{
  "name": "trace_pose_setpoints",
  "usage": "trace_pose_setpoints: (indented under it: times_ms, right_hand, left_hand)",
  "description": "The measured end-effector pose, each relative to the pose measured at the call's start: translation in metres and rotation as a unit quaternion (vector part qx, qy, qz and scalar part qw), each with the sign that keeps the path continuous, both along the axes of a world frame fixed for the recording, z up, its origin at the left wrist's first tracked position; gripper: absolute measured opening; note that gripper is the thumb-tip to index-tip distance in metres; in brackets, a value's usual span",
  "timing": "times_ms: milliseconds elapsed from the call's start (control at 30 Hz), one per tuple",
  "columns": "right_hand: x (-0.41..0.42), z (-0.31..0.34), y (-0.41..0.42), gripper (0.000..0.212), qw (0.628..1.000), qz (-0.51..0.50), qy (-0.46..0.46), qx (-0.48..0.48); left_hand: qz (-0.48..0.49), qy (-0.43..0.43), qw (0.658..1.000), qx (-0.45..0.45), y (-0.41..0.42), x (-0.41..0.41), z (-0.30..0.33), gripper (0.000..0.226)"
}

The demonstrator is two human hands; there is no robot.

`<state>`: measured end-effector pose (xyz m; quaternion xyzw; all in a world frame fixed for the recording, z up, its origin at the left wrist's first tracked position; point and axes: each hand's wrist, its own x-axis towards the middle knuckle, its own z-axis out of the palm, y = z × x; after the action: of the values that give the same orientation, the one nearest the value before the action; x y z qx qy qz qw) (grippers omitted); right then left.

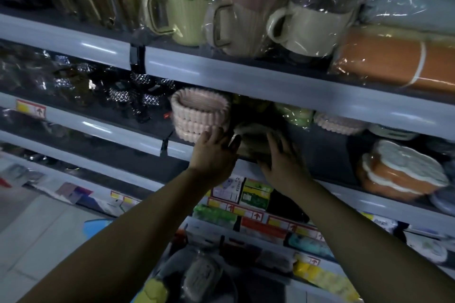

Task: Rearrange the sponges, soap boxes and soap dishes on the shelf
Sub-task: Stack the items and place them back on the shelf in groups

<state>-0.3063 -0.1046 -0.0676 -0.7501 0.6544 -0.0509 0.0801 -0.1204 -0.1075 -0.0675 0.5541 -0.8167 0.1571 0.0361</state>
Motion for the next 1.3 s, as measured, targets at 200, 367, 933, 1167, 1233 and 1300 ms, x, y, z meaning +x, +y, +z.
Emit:
trace_pose_setpoints:
  times_ms: [200,367,933,1167,1233,1300]
  right_hand:
    - [0.050,-0.022,0.031,0.060,0.969,0.198,0.065,-0.136]
    - [0.088,-0.086,0.051,0.055,0.956,0.269,0.112,-0.006]
    - [0.096,-0.359,0.048,0.074,0.799,0.404,0.290,0.338]
    - [0.101,-0.395,0.050,0.080,0.825,0.357,0.198,0.391]
    - [0.102,-0.388,0.055,0.079,0.840,0.340,0.181,0.382]
    - [0.104,-0.377,0.060,0.078,0.857,0.314,0.154,0.378]
  left_hand:
    - [0.035,0.032,0.996,0.072,0.049,0.045,-0.018,0.053]
    - [0.138,0.097,0.971,0.168,0.099,0.088,-0.087,0.043]
    - [0.444,0.269,0.715,0.468,0.216,0.029,-0.376,0.088]
    - [0.516,0.379,0.641,0.425,0.201,0.006,-0.413,0.105]
    - [0.522,0.385,0.637,0.416,0.199,0.014,-0.407,0.104]
    - [0.518,0.398,0.647,0.393,0.198,0.029,-0.395,0.100]
